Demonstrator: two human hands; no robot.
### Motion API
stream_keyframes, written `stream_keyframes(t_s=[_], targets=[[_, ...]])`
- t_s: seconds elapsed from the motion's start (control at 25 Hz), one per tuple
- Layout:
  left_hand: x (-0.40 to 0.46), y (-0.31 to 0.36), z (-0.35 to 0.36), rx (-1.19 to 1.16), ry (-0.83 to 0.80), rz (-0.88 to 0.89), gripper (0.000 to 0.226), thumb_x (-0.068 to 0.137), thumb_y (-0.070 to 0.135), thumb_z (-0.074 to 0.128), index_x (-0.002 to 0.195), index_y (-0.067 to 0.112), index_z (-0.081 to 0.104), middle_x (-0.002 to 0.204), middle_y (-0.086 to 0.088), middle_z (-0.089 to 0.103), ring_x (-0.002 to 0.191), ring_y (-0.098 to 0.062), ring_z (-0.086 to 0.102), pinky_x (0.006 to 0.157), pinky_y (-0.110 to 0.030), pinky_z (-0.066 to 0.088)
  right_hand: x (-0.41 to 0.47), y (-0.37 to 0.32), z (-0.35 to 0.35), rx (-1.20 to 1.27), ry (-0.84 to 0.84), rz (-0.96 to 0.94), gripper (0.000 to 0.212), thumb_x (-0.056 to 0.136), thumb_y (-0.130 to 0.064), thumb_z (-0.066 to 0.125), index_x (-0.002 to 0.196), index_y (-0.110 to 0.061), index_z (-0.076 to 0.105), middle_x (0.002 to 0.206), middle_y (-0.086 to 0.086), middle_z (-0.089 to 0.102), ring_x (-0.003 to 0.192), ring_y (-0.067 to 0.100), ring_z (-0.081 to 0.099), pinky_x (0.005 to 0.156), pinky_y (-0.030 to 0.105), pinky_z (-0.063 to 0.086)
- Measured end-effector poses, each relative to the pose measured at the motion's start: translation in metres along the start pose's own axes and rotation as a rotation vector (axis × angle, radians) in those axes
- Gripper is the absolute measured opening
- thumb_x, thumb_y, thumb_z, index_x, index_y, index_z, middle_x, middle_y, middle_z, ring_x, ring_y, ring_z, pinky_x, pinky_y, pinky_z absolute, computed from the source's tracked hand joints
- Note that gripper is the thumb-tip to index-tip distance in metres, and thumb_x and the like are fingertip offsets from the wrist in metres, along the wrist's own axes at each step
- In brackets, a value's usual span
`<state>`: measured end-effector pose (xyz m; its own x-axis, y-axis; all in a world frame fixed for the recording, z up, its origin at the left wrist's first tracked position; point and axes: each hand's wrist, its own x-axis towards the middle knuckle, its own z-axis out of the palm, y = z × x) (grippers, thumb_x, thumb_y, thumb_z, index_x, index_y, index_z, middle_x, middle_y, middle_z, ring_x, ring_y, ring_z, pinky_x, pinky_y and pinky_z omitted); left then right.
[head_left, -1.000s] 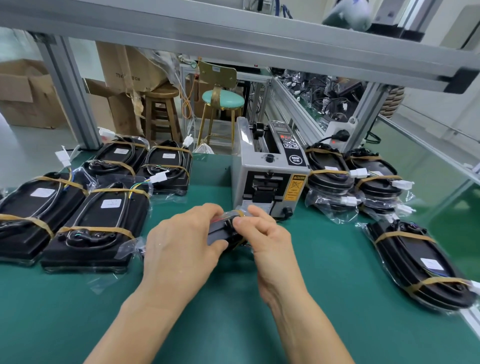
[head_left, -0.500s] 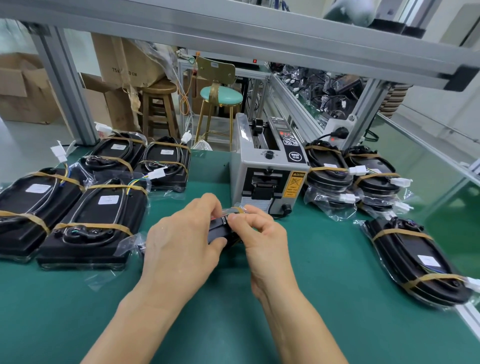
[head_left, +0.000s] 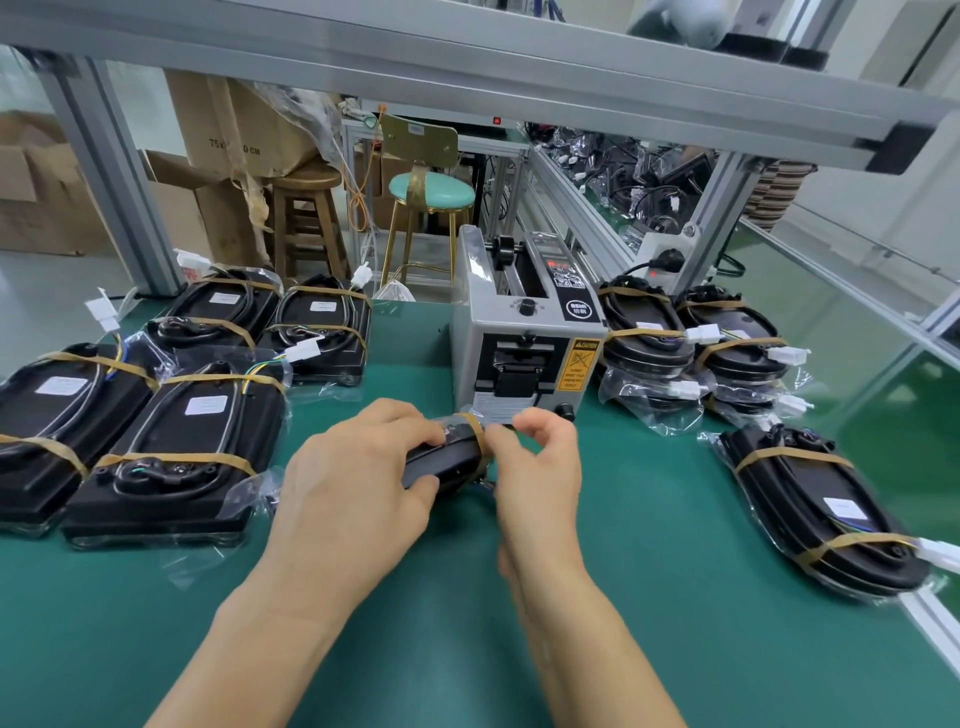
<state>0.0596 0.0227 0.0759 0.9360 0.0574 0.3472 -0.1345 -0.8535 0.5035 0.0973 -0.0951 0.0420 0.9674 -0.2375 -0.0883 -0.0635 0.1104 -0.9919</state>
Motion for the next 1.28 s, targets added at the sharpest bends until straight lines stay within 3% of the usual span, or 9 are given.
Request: stream_keyframes(t_s=[0.2,0.36,0.44,0.52,0.64,0.88,1.08,1.2,1.28], targets=[[0.002,-0.001,0.000,-0.013,0.023,-0.026,0.031,0.064,0.011,0.080,0.091,0.023,0.072,0.098,0.012,0.068,0.087,-0.024,0.065,0.073,-0.030,0.046,-0.002,-0.001,0.005,0.000,-0.113,0.005,0.021,0.082,-0.020,0.070,0.097,-0.027,0.057,0.101,-0.008,0.060,0.096,0.009,0.057,0.086,0.025,0.046],[0.001,-0.002,-0.001,-0.020,0.060,-0.093,0.032,0.064,0.016,0.081,0.092,0.025,0.068,0.087,0.011,0.067,0.084,-0.022,0.061,0.068,-0.025,0.034,-0.001,-0.006,-0.004,-0.167,-0.088,-0.191,0.014,0.083,-0.019,0.069,0.080,-0.033,0.068,0.107,-0.010,0.061,0.107,0.004,0.056,0.103,0.041,0.042],[0.001,-0.003,0.000,-0.015,0.040,-0.070,0.035,0.065,0.017,0.081,0.097,0.025,0.069,0.096,0.011,0.069,0.089,-0.022,0.063,0.073,-0.027,0.041,0.002,-0.009,-0.013,-0.378,-0.132,-0.364,0.022,0.083,-0.019,0.070,0.073,-0.038,0.069,0.104,-0.016,0.057,0.108,0.003,0.053,0.103,0.045,0.037],[0.001,-0.003,-0.001,-0.011,0.016,-0.035,0.034,0.066,0.015,0.080,0.098,0.024,0.069,0.101,0.011,0.068,0.091,-0.022,0.063,0.078,-0.031,0.046,0.010,-0.011,-0.018,-0.520,-0.211,-0.469,0.018,0.085,-0.016,0.069,0.080,-0.032,0.075,0.103,-0.014,0.058,0.108,0.007,0.054,0.102,0.047,0.035],[0.001,-0.002,-0.001,-0.006,0.004,-0.019,0.033,0.069,0.015,0.077,0.099,0.026,0.069,0.103,0.014,0.066,0.091,-0.020,0.062,0.077,-0.029,0.045,0.023,-0.022,-0.023,-0.617,-0.363,-0.526,0.010,0.085,-0.014,0.070,0.087,-0.021,0.078,0.097,-0.010,0.059,0.102,0.012,0.057,0.100,0.047,0.037],[0.002,-0.003,0.000,0.049,-0.003,-0.021,0.031,0.074,0.023,0.071,0.103,0.033,0.066,0.108,0.019,0.061,0.093,-0.017,0.059,0.070,-0.025,0.039,0.036,-0.038,-0.022,-0.754,-0.559,-0.651,0.009,0.081,-0.017,0.074,0.089,-0.018,0.078,0.091,-0.011,0.055,0.093,0.013,0.056,0.093,0.049,0.040],[0.003,-0.003,0.002,0.074,0.006,-0.017,0.032,0.073,0.024,0.071,0.104,0.030,0.066,0.108,0.017,0.060,0.091,-0.019,0.061,0.070,-0.028,0.042,0.032,-0.031,-0.029,-0.842,-0.480,-0.937,0.016,0.073,-0.016,0.079,0.089,-0.017,0.078,0.093,-0.003,0.060,0.092,0.019,0.057,0.088,0.045,0.035],[0.003,-0.004,0.003,0.084,0.006,-0.017,0.030,0.072,0.023,0.072,0.101,0.029,0.067,0.106,0.016,0.061,0.089,-0.020,0.061,0.068,-0.029,0.042,0.032,-0.029,-0.026,-0.937,-0.377,-1.172,0.002,0.078,-0.017,0.075,0.079,-0.018,0.077,0.087,-0.001,0.064,0.081,0.023,0.060,0.079,0.041,0.032],[0.003,-0.003,0.002,0.083,0.002,-0.020,0.030,0.072,0.024,0.072,0.101,0.029,0.067,0.106,0.016,0.061,0.089,-0.020,0.061,0.068,-0.029,0.043,0.032,-0.028,-0.024,-0.988,-0.331,-1.266,0.010,0.084,-0.018,0.070,0.075,-0.018,0.075,0.084,-0.002,0.065,0.078,0.022,0.060,0.078,0.040,0.033]])
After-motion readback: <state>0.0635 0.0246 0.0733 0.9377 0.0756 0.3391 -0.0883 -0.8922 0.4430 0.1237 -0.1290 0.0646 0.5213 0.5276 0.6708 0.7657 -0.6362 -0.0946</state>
